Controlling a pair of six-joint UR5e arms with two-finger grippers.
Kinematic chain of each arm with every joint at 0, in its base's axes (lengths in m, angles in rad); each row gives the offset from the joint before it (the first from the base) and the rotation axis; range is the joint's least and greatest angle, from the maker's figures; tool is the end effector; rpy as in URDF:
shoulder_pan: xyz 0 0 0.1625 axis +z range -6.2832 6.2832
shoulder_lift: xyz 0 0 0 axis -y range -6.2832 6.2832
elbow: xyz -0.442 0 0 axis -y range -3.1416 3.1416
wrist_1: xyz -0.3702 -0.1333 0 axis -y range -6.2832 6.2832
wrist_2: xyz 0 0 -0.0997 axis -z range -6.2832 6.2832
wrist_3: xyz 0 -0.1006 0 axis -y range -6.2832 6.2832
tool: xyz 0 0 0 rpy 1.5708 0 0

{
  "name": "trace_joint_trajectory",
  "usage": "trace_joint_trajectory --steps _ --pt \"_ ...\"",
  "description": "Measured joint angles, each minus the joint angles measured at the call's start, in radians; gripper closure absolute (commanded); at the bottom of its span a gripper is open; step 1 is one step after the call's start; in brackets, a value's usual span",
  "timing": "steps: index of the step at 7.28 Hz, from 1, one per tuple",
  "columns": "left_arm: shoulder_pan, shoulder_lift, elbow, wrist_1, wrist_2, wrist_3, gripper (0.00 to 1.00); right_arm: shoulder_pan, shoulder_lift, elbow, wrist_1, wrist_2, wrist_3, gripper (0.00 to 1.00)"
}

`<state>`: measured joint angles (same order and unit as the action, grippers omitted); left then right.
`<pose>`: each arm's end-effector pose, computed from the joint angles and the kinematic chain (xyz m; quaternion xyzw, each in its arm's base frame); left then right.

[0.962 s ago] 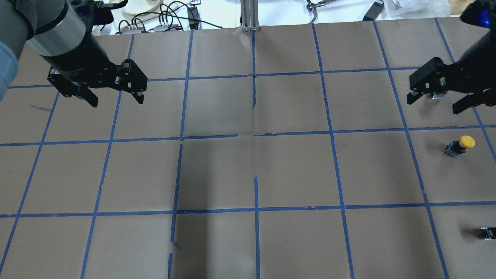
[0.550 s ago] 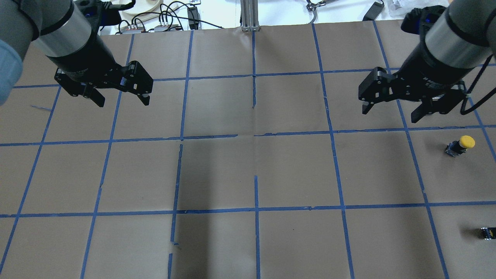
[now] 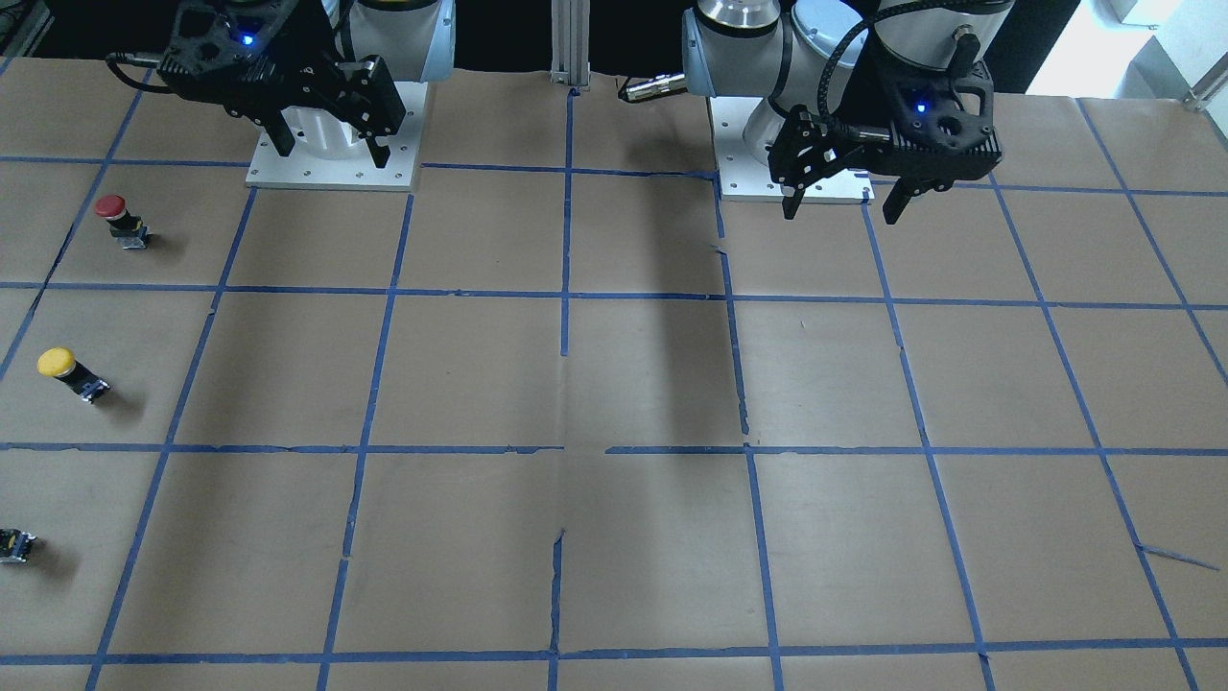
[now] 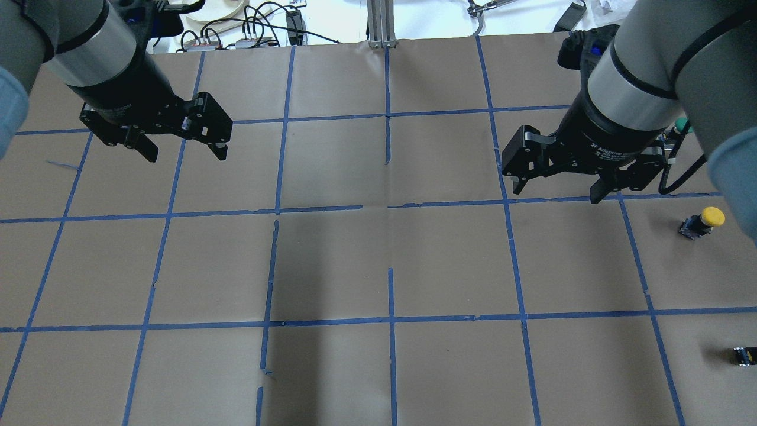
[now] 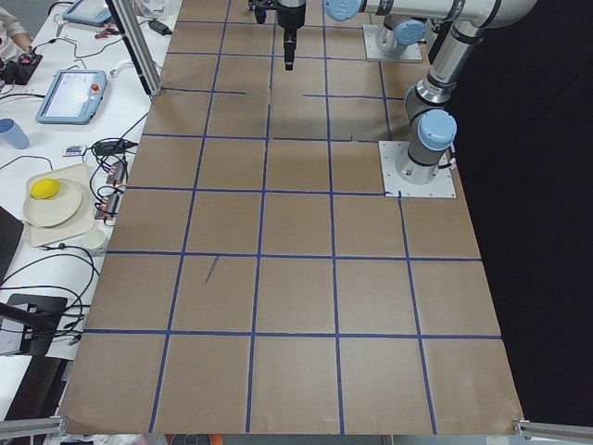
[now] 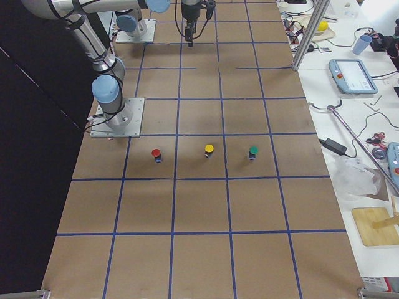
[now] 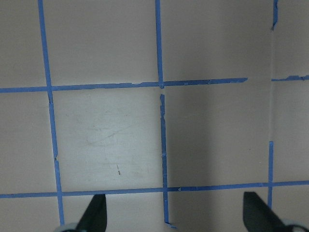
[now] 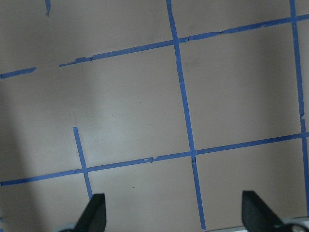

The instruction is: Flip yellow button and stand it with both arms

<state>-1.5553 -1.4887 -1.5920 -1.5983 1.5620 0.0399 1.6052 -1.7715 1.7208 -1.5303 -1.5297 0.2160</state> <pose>-0.1274 -0.4383 0.5283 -0.0123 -0.9998 0.0168 0.0039 0.1505 -0.3774 0.5149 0.0905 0.9957 -0.0025 0.0210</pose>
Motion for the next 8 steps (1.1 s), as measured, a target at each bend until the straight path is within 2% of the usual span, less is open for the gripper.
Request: trace_joint_trajectory --steps 4,8 --pt "0.004 0.009 0.001 -0.002 0.001 0.002 0.00 -0.131 0.019 -0.011 0.007 0.004 -0.013 0.00" --pt "0.003 0.004 -0.005 -0.006 0.001 0.001 0.00 -0.108 0.010 -0.006 0.006 0.016 -0.038 0.00"
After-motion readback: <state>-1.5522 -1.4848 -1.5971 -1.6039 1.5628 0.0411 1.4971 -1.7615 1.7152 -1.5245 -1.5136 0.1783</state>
